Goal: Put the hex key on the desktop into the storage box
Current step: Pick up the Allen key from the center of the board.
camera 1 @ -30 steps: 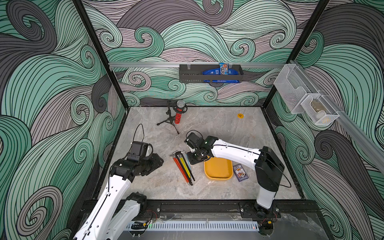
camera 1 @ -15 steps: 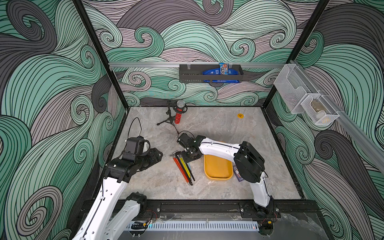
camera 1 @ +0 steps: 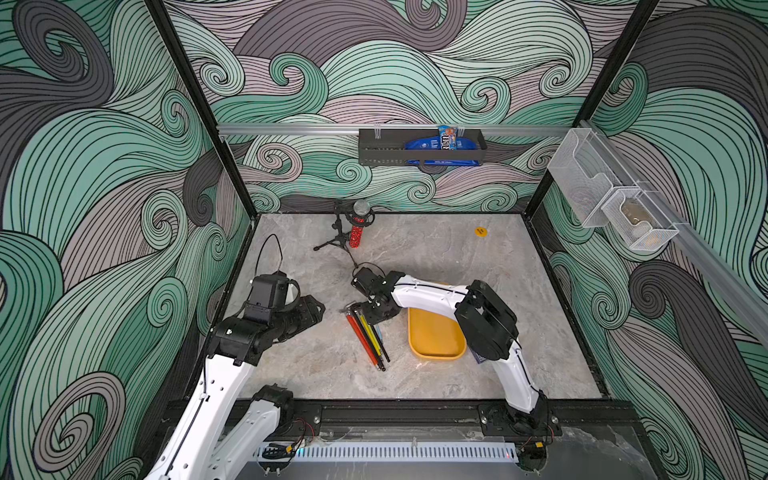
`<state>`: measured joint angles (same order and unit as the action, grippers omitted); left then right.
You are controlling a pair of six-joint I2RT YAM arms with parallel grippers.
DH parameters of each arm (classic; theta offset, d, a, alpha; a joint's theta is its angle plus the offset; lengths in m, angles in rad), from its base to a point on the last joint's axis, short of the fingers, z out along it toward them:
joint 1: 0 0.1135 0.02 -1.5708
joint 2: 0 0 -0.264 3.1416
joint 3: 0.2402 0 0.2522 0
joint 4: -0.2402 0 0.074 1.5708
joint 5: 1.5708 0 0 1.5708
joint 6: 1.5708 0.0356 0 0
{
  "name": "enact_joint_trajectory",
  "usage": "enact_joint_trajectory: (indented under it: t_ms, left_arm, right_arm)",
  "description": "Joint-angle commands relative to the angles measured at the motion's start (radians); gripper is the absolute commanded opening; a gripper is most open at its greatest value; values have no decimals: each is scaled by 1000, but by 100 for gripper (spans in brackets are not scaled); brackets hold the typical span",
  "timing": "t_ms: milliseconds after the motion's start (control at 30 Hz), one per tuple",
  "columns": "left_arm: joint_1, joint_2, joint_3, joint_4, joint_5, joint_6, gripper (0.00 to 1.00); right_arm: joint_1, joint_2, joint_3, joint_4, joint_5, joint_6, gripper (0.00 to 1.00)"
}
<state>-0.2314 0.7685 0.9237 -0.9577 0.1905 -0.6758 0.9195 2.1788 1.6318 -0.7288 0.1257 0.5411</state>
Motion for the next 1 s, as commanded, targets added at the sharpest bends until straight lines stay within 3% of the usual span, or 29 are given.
enact_joint_trajectory:
  t_ms: [0, 467, 967]
  left_arm:
    - [-3, -3, 38, -19, -16, 19, 61]
    - [-3, 0, 37, -20, -21, 21, 61]
    - [-3, 1, 26, -22, -26, 23, 62]
  right_arm:
    - [-4, 26, 11, -12, 33, 15, 24]
    - [-19, 35, 0, -14, 53, 59, 0]
    - [-41, -123, 131, -75, 46, 90, 0]
